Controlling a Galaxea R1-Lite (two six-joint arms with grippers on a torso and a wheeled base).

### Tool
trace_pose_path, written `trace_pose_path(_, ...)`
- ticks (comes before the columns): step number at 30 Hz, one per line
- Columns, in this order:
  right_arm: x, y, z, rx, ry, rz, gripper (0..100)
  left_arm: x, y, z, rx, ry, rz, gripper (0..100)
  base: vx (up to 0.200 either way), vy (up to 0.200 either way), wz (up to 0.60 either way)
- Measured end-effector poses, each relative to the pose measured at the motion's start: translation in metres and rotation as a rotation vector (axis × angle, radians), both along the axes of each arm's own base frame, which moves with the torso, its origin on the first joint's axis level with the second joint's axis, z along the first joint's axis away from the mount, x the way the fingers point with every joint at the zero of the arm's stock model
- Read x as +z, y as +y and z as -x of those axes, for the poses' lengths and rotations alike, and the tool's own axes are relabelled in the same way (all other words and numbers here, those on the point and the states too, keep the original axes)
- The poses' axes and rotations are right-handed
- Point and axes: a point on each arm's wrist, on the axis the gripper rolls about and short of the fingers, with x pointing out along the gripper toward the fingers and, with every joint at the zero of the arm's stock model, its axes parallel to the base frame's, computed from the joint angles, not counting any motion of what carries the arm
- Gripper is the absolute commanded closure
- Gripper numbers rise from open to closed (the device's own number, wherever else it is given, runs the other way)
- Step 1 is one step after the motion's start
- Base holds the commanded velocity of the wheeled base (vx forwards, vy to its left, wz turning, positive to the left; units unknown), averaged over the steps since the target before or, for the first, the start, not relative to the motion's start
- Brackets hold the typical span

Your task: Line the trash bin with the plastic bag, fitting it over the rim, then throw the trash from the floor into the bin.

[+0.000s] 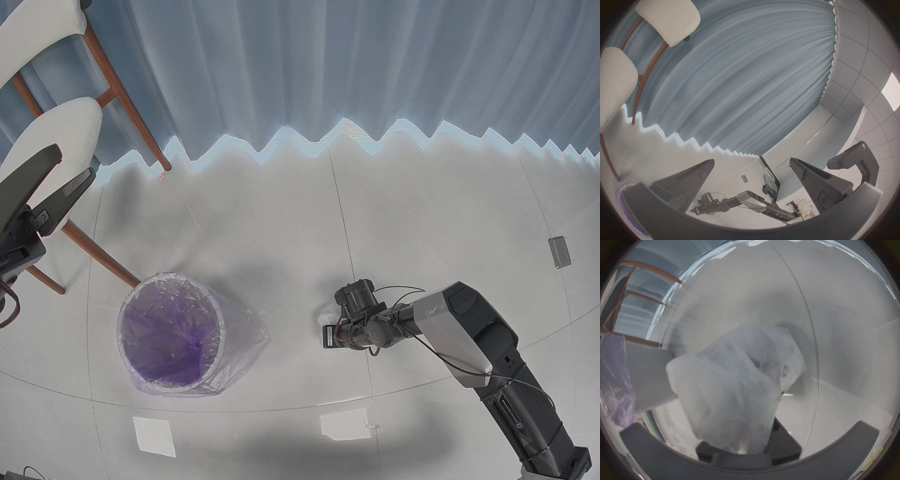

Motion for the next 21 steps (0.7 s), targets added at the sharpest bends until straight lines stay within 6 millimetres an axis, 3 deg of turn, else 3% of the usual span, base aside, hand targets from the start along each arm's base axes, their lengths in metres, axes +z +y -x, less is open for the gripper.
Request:
trace_pose_path(3, 0.02, 0.002, -0.002, -0.033, -0.016, -0.042, 100, 0.0, 0.0, 0.0, -0.001, 0.001, 0.0, 0, 0.0, 0.0, 0.0)
trace_pose_path(7, 0.062, 0.007, -0.001, -0.049, -0.071, -0.103, 100, 0.0, -0.001, 0.0, -0.009, 0.002, 0.0, 0, 0.0, 0.0, 0.0)
trace_pose_path(11, 0.092, 0.005, 0.009, -0.05, -0.095, -0.129, 100, -0.001, -0.002, 0.001, -0.016, 0.003, -0.001, 0, 0.0, 0.0, 0.0)
trace_pose_path(21, 0.121, -0.01, 0.06, -0.024, -0.156, -0.181, 100, -0.001, -0.005, 0.001, -0.039, 0.006, -0.001, 0, 0.0, 0.0, 0.0)
